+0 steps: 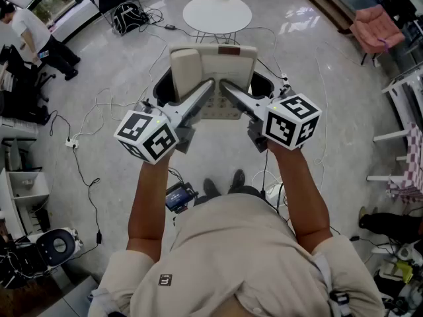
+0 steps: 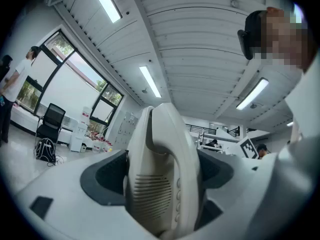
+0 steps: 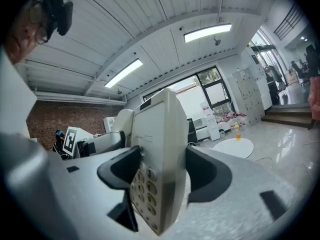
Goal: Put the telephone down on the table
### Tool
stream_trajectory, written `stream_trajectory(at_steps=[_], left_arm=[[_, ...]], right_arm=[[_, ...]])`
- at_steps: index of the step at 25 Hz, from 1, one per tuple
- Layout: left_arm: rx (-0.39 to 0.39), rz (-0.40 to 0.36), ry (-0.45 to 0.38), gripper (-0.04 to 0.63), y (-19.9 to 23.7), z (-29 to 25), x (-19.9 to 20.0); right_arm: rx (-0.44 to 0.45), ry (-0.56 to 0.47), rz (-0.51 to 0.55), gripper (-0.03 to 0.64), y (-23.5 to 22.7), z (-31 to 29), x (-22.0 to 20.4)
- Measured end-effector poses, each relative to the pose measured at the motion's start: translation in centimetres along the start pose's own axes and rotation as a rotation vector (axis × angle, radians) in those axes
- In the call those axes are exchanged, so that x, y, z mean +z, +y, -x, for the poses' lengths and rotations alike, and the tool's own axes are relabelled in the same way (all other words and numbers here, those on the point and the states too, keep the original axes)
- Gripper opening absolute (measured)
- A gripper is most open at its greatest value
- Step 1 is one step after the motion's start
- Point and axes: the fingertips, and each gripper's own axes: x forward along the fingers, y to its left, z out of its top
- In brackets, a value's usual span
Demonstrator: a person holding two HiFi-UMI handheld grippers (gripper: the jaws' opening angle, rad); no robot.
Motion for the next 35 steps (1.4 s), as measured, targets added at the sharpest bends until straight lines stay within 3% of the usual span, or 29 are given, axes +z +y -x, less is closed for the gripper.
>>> stream_trajectory(at_steps=[9,25,35], left_arm=[[-0.005,0.006,0.013,0.388,0.3,-0.2,-0.4],[-0.023,0.036,0.014,0.388,5.0,-0.9,0.0],[0.038,0.016,0.031,0.388,8.4,-5.6,-0.4]], right_arm=[[-0.011,0.007,-0.005,0.272,-0.3,-0.2,-0.3],[-0.04,0.016,0.011,0.272,-0.9,-4.6,0.1],[0.021,0.027,-0.032,0.273,-6.1,-8.0,0.9]])
